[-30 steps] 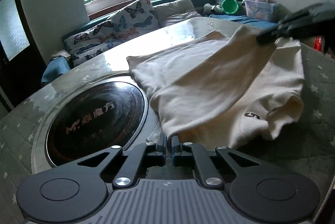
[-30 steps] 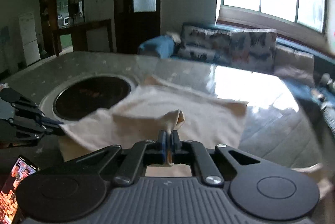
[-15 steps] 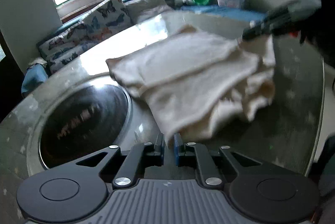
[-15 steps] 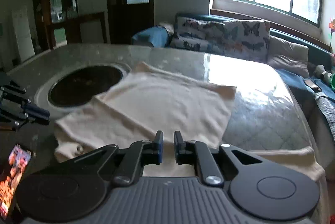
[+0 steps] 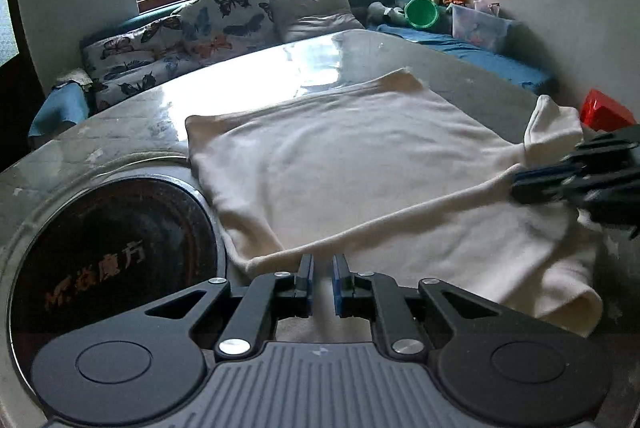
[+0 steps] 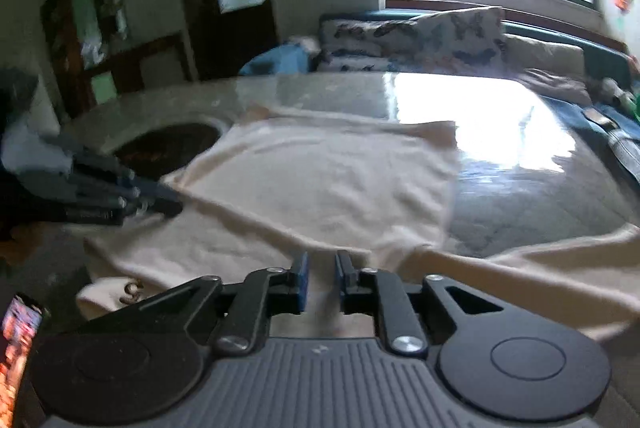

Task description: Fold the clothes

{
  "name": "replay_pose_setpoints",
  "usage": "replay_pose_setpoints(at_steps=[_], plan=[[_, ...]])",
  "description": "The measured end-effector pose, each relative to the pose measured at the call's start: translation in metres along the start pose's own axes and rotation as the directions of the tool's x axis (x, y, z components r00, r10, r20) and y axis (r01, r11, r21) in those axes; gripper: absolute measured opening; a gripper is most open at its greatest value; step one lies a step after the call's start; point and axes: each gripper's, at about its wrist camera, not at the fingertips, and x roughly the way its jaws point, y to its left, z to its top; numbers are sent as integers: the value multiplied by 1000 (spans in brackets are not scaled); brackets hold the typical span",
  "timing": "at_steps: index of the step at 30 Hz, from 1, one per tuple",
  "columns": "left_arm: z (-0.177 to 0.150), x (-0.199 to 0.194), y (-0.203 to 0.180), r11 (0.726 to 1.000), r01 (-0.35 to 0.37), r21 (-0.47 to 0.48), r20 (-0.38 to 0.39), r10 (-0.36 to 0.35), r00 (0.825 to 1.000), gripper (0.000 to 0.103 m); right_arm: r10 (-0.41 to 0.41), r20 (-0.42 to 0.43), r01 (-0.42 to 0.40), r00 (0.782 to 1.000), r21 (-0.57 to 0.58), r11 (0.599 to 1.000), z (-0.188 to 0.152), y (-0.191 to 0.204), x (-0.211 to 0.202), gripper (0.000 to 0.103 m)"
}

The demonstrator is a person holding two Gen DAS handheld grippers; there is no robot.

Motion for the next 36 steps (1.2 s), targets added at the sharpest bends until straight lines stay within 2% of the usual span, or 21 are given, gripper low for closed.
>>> replay_pose_setpoints(at_steps=[1, 4, 7, 11, 14, 19, 21, 22, 23, 25, 28, 31, 36], plan=[[0, -1, 0, 1000, 0, 1, 1, 0, 1000, 12, -22, 16, 22, 1000, 28, 999, 0, -9, -8, 20], [-3, -1, -3, 1000, -9, 22, 8, 9, 1000, 12, -163, 51, 156, 985, 124, 980, -6, -48, -33, 20], [-3, -3, -8, 999, -14, 35, 12, 14, 1000, 15, -316, 38, 298, 948, 244, 923, -14, -95, -51, 20], [-1, -9, -13, 998, -22, 51, 32, 21, 999, 23, -428, 13, 392, 904, 377, 839, -22, -144, -60, 23], [0, -14, -18, 998, -28, 64, 40, 25, 999, 25, -431, 2, 377, 903, 479, 793, -25, -169, -57, 27], [0, -20, -23, 996, -34, 83, 49, 30, 998, 27, -405, 13, 331, 914, 552, 765, -27, -185, -49, 27], [1, -21, -24, 996, -35, 87, 49, 30, 998, 29, -416, 0, 346, 909, 556, 756, -29, -187, -44, 26], [1, -21, -25, 995, -36, 89, 50, 32, 998, 30, -421, 0, 350, 907, 557, 754, -30, -187, -42, 23], [1, -22, -26, 995, -37, 91, 52, 33, 998, 32, -424, 1, 352, 905, 557, 752, -31, -187, -42, 11], [1, -22, -26, 995, -40, 91, 53, 35, 998, 32, -426, 10, 348, 905, 560, 752, -32, -185, -43, 4], [1, -23, -24, 995, -46, 85, 54, 42, 998, 32, -411, 76, 300, 908, 566, 768, -28, -173, -57, 3], [0, -24, -19, 996, -53, 72, 54, 49, 997, 33, -357, 167, 207, 919, 565, 798, -16, -157, -78, 2], [-1, -27, -10, 997, -72, 39, 62, 69, 996, 33, -190, 321, 10, 928, 488, 873, 12, -109, -104, 2]])
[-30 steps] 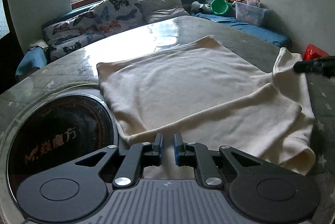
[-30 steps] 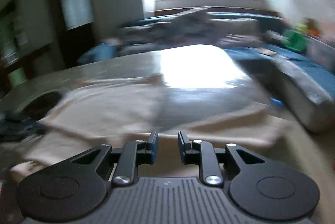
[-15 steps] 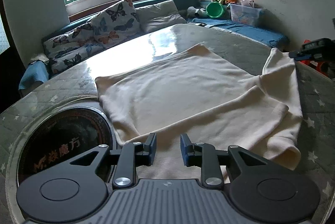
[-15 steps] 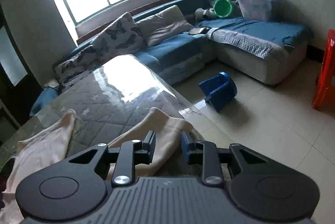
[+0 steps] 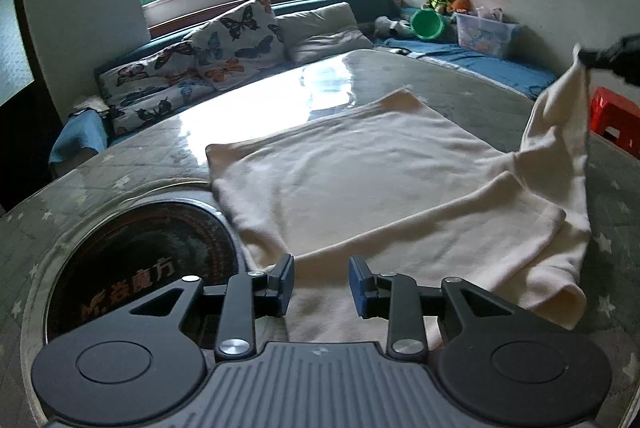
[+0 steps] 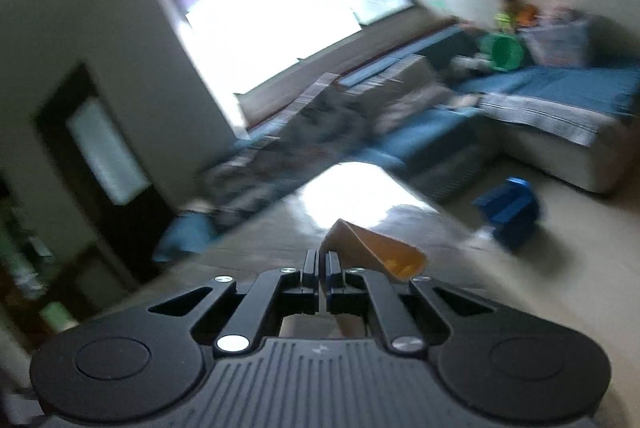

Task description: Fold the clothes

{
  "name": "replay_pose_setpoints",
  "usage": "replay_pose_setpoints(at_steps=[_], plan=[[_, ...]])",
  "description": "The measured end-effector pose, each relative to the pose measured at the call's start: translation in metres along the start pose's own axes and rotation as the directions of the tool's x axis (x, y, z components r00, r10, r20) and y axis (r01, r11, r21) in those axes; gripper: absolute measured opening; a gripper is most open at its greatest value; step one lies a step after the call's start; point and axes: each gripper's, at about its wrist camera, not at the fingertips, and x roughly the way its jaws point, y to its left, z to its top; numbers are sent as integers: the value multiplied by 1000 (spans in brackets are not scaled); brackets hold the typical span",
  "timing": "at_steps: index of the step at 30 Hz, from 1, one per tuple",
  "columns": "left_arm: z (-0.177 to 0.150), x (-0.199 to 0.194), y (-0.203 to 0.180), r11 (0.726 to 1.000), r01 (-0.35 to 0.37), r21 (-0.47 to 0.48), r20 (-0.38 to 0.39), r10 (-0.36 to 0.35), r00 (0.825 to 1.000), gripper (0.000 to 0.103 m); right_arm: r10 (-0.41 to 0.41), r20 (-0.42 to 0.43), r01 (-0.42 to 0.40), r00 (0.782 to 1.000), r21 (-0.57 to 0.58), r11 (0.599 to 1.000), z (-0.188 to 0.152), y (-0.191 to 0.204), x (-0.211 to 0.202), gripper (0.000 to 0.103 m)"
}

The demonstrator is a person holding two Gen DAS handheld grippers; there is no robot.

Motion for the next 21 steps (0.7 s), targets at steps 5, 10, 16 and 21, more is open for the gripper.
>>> replay_pose_setpoints(at_steps=[5, 10, 16, 21], plan=[[-3, -9, 11, 999, -32, -30, 22, 33, 999, 45, 199, -25, -201, 980, -106, 974, -8, 70, 1, 2], [-5, -17, 22, 997, -57, -58, 33, 59, 998, 45, 325, -154, -354, 933, -222, 909, -49, 136, 27, 2], [-6, -22, 34, 992, -84, -96, 32, 87, 996, 45, 374, -335, -466, 865, -258, 846, -94, 167, 47, 13], [-6, -24, 34, 993, -74, -91, 37, 77, 996, 45, 283, -383, -415, 879, -327, 849, -96, 146, 34, 17]])
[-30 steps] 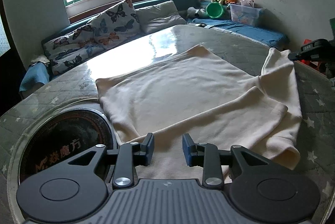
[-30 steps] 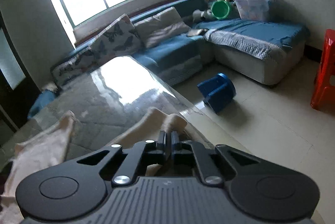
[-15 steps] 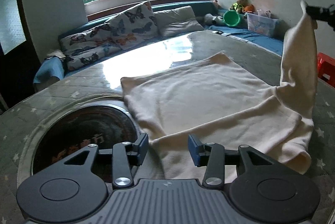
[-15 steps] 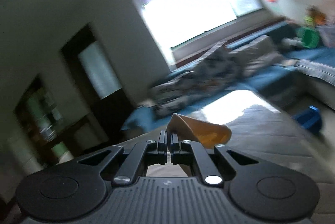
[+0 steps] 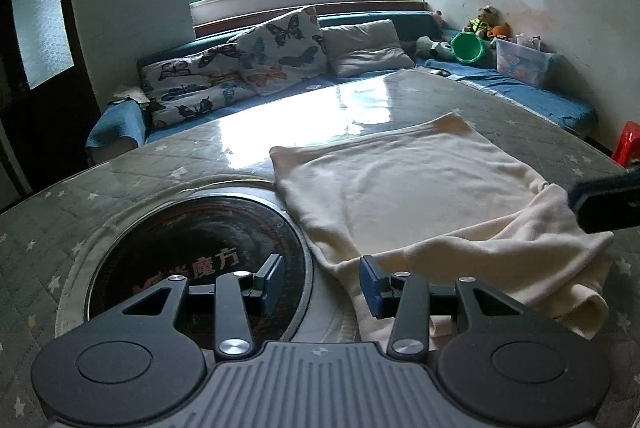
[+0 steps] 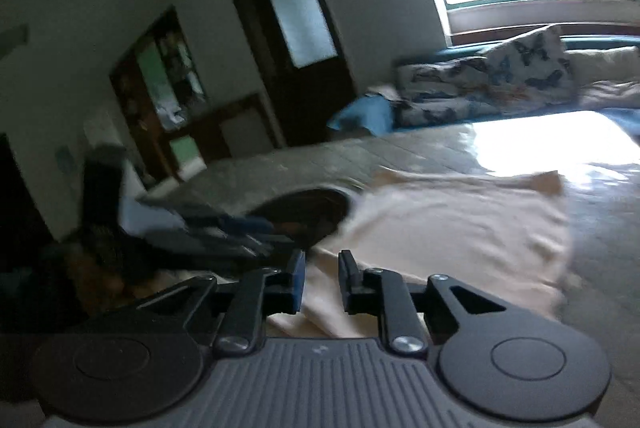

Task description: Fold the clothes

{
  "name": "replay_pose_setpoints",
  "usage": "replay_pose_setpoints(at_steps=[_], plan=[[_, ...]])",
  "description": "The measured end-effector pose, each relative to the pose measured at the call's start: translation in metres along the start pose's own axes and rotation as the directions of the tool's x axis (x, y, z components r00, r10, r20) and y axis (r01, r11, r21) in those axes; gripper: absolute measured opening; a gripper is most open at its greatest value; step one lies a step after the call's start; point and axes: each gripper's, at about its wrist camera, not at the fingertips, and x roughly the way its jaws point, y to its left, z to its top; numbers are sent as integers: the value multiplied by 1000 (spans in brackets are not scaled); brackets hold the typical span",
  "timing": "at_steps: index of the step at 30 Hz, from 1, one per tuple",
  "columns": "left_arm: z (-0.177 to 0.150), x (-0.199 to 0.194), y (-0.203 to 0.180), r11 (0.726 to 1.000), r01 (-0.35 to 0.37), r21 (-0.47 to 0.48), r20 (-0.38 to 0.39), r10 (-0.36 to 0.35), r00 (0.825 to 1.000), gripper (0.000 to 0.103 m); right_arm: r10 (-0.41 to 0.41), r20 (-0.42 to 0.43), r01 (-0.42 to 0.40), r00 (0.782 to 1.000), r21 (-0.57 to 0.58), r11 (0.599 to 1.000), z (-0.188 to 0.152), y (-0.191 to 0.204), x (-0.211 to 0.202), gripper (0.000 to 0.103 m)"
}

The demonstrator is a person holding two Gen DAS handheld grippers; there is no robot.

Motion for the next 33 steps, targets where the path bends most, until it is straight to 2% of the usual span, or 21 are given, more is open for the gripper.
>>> replay_pose_setpoints(at_steps=[4, 7, 9, 11, 14, 15, 17, 21, 24, 28, 30, 33], plan=[[0, 2, -10, 998, 53, 15, 0, -53, 999, 45, -179, -56, 177, 982, -46, 983, -20, -27, -18, 17], [0, 8, -22, 994, 98, 45, -17, -97, 995, 45, -262, -95, 259, 960, -39, 965, -32, -42, -29, 18], [0, 13, -28, 992, 114, 56, -34, -113, 993, 45, -290, -111, 288, 951, -30, 957, -38, -48, -35, 22], [-1, 19, -33, 991, 124, 57, -51, -122, 991, 44, -309, -124, 308, 943, -21, 951, -42, -53, -41, 34], [-4, 24, -39, 986, 153, 62, -69, -149, 986, 42, -311, -136, 311, 941, -20, 950, -50, -53, -51, 35], [-5, 25, -41, 985, 161, 68, -72, -156, 985, 32, -309, -138, 309, 941, -23, 951, -53, -53, -53, 35], [-8, 28, -45, 982, 171, 76, -82, -165, 983, 18, -307, -137, 307, 942, -28, 951, -54, -52, -52, 35], [-10, 30, -49, 983, 165, 75, -77, -160, 984, 4, -290, -107, 289, 951, -29, 957, -46, -51, -45, 36], [-7, 23, -50, 988, 134, 77, -57, -130, 990, 1, -269, -88, 265, 959, -57, 963, -36, -46, -36, 36], [0, 3, -45, 993, 103, 65, 6, -103, 995, 1, -254, -66, 246, 965, -109, 963, -25, -40, -23, 36], [1, -2, -43, 995, 78, 68, 16, -79, 997, 1, -257, -61, 247, 965, -129, 960, -21, -39, -16, 36], [-2, 0, -41, 993, 85, 81, -10, -84, 996, 2, -255, -60, 244, 965, -152, 958, -15, -40, -4, 36]])
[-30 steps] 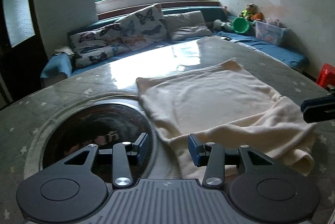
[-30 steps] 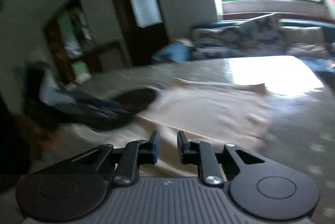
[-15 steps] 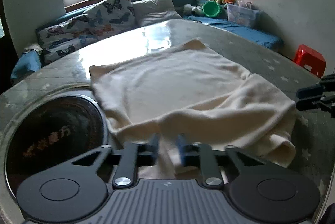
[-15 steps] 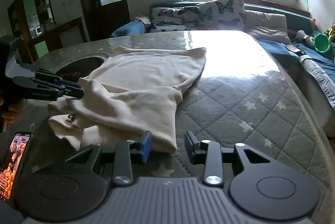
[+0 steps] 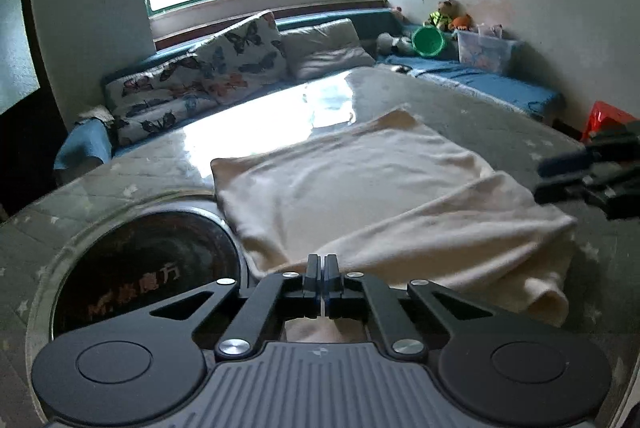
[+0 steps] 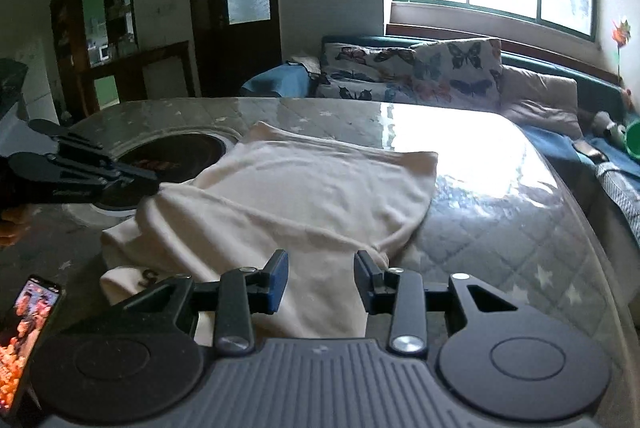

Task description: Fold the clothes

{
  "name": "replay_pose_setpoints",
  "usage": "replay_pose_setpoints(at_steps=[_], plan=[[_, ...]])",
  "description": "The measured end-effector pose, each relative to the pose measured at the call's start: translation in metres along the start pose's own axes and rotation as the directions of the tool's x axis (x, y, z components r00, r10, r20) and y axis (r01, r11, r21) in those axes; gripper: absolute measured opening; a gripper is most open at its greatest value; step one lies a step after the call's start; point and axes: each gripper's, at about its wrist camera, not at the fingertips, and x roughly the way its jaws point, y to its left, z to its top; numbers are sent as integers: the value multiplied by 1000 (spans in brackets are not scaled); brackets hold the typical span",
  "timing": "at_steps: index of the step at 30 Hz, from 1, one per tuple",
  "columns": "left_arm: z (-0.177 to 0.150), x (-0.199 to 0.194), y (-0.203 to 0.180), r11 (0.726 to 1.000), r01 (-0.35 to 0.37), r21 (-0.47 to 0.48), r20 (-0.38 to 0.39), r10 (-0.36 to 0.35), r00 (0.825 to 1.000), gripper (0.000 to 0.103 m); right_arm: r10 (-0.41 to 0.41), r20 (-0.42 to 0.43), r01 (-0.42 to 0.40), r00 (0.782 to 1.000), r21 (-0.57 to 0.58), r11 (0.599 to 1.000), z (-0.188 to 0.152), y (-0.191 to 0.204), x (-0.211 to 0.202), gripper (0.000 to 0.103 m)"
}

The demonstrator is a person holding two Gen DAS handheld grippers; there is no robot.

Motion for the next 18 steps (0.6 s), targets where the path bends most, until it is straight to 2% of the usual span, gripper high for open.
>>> replay_pose_setpoints(at_steps=[3, 6, 9, 13, 18], plan=[[-3, 4, 1, 1000, 20, 7, -37, -19, 999, 6, 8, -1, -8, 1000, -13, 1000, 4, 1, 12, 36], [-3, 9, 3, 1000, 3, -2, -51, -3, 999, 6, 2, -9, -2, 1000, -28, 1000, 6, 2, 26, 36], [3, 7, 6, 999, 4, -34, -26, -5, 1000, 6, -5, -32, 4, 999, -22, 1000, 6, 1, 39, 36], [10, 7, -4, 998, 58, 1, 5, -58, 998, 6, -24, -54, 22, 998, -39, 999, 3, 1, 50, 36], [8, 32, -11, 995, 92, 35, -45, -90, 995, 6, -14, -33, 11, 999, -77, 997, 3, 11, 40, 38]])
